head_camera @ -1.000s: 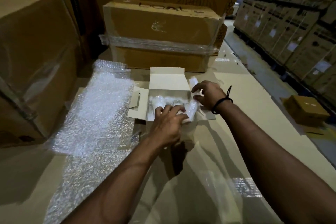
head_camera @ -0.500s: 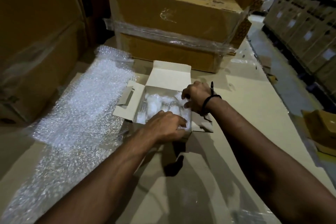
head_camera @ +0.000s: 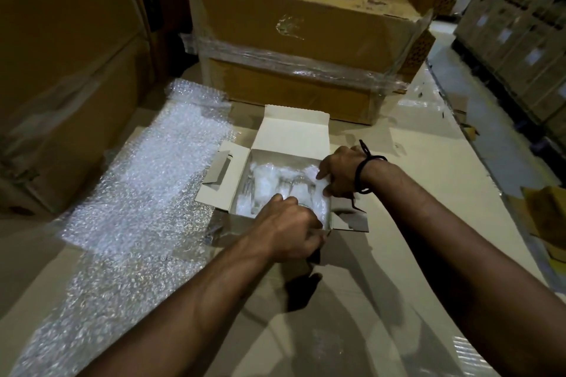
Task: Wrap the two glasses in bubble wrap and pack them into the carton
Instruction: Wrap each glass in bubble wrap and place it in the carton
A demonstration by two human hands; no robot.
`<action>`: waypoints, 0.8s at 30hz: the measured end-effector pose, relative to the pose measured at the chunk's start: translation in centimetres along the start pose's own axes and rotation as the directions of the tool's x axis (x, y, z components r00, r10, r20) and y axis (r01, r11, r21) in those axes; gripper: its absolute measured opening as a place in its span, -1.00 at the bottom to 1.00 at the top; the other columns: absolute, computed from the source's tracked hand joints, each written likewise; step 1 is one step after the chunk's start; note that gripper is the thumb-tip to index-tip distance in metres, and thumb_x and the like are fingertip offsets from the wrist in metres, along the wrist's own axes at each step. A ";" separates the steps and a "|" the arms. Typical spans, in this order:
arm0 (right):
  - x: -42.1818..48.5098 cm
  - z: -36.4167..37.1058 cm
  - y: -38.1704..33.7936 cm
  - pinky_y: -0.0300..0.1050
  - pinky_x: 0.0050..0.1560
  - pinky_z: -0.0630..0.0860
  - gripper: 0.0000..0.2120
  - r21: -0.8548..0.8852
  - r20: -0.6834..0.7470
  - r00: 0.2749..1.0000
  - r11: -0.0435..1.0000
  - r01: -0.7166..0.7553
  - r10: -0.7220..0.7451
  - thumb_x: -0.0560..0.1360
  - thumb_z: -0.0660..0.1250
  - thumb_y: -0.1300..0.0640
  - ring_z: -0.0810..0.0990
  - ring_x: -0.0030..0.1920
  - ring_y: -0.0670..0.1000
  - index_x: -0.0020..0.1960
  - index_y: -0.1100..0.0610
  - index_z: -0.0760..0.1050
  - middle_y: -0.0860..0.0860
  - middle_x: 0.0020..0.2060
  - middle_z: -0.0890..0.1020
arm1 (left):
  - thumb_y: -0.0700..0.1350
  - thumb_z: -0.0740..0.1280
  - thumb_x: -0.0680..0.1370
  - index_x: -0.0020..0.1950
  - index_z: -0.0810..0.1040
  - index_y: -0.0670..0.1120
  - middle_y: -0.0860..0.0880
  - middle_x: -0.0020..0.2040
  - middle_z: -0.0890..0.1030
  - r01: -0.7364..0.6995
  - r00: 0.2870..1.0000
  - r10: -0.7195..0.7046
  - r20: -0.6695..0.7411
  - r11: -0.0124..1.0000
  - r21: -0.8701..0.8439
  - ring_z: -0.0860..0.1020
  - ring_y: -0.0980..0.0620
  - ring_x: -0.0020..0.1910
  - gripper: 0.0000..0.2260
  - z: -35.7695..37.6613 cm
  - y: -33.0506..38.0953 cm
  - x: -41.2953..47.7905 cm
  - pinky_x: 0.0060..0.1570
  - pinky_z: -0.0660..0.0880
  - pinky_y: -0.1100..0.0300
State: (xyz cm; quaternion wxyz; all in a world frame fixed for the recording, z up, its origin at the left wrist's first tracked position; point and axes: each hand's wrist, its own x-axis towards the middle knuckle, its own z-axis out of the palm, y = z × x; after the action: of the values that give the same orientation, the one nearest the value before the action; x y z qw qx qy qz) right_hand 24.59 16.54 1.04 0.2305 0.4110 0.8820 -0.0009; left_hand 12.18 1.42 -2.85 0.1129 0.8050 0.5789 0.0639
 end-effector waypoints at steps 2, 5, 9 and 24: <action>-0.6 -0.3 0.3 0.08 0.31 0.27 -0.61 0.020 -0.072 0.997 0.999 0.043 -0.042 0.44 0.31 -0.21 0.34 0.34 0.05 0.25 -0.20 0.49 -0.13 0.28 0.51 | 0.15 0.17 0.50 0.23 0.60 0.07 0.11 0.17 0.63 -0.019 0.990 0.013 -0.139 0.999 -0.040 0.49 0.03 0.07 -0.60 0.0 -0.4 -0.7 0.07 0.32 0.05; -1.4 -0.5 0.5 0.05 0.25 0.32 -0.75 -0.043 -0.121 0.986 0.993 0.111 -0.115 0.48 0.27 -0.15 0.41 0.29 0.01 0.14 -0.21 0.57 -0.17 0.25 0.54 | 0.17 0.22 0.49 0.25 0.58 0.06 0.11 0.18 0.63 -0.076 0.961 0.055 -0.270 0.995 -0.070 0.50 0.04 0.04 -0.60 0.1 -0.8 -1.4 -0.03 0.29 0.11; -1.0 0.3 -0.6 0.07 0.21 0.34 -0.72 -0.168 0.000 0.994 0.980 0.106 -0.108 0.44 0.21 -0.28 0.42 0.20 0.00 0.02 -0.23 0.60 -0.21 0.10 0.59 | 0.31 0.21 0.52 0.33 0.51 0.12 0.07 0.21 0.62 -0.015 0.999 0.012 -0.041 0.997 -0.077 0.54 0.01 0.14 -0.53 0.1 -0.2 -0.8 0.10 0.39 0.08; 0.0 -0.1 -2.8 0.06 0.16 0.21 -0.45 -0.386 -0.130 0.991 0.921 -0.060 0.010 0.37 0.26 -0.41 0.34 0.23 0.10 0.21 -0.10 0.50 -0.06 0.18 0.49 | 0.31 0.37 0.42 -0.17 0.53 -0.01 0.00 -0.03 0.66 0.478 0.877 -0.473 -0.083 0.877 0.051 0.52 -0.05 0.10 -0.62 -1.7 -0.1 1.2 0.18 0.26 -0.01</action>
State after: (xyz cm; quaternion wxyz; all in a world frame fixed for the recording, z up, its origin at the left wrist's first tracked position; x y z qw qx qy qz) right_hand 22.52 14.66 0.62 0.2516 0.3719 0.8699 0.2041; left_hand 12.04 2.78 -1.25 0.0771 0.6391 0.7642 0.0414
